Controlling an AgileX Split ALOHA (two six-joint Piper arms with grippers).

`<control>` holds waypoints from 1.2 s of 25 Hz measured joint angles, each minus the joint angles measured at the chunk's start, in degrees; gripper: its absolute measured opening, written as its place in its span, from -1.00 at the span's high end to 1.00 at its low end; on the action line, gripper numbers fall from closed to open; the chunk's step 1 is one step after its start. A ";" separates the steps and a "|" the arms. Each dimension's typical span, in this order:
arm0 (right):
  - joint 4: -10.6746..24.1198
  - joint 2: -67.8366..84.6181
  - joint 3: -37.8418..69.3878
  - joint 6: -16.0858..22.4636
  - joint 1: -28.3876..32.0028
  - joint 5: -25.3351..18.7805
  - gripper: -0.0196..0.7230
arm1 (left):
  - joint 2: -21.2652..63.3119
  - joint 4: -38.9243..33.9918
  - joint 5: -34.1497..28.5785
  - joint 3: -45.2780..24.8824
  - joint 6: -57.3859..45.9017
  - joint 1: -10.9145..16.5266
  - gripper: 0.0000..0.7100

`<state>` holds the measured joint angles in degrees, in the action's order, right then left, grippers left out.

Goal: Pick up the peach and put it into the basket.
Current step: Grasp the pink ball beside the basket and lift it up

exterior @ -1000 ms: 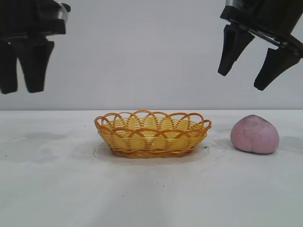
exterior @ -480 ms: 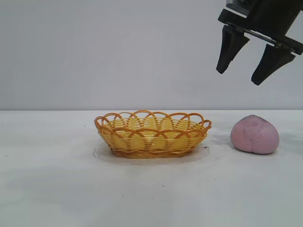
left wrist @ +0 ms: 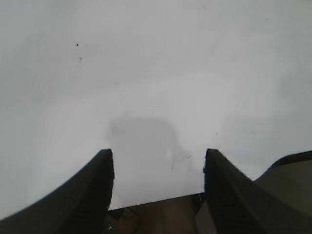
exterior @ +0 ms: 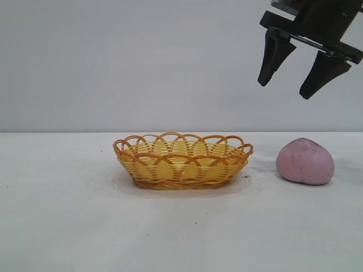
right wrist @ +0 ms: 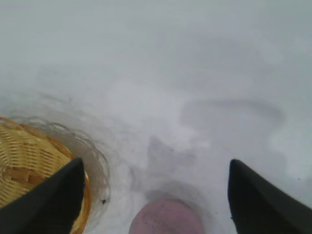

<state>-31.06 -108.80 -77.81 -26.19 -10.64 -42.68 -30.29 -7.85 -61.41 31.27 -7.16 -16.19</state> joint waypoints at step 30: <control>-1.33 0.05 0.00 0.00 0.00 0.60 -0.46 | 31.33 6.50 -2.82 -3.18 4.65 0.00 -0.01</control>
<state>-32.39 -108.75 -77.81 -26.19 -10.64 -42.08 1.03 -1.35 -64.23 28.10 -2.50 -16.19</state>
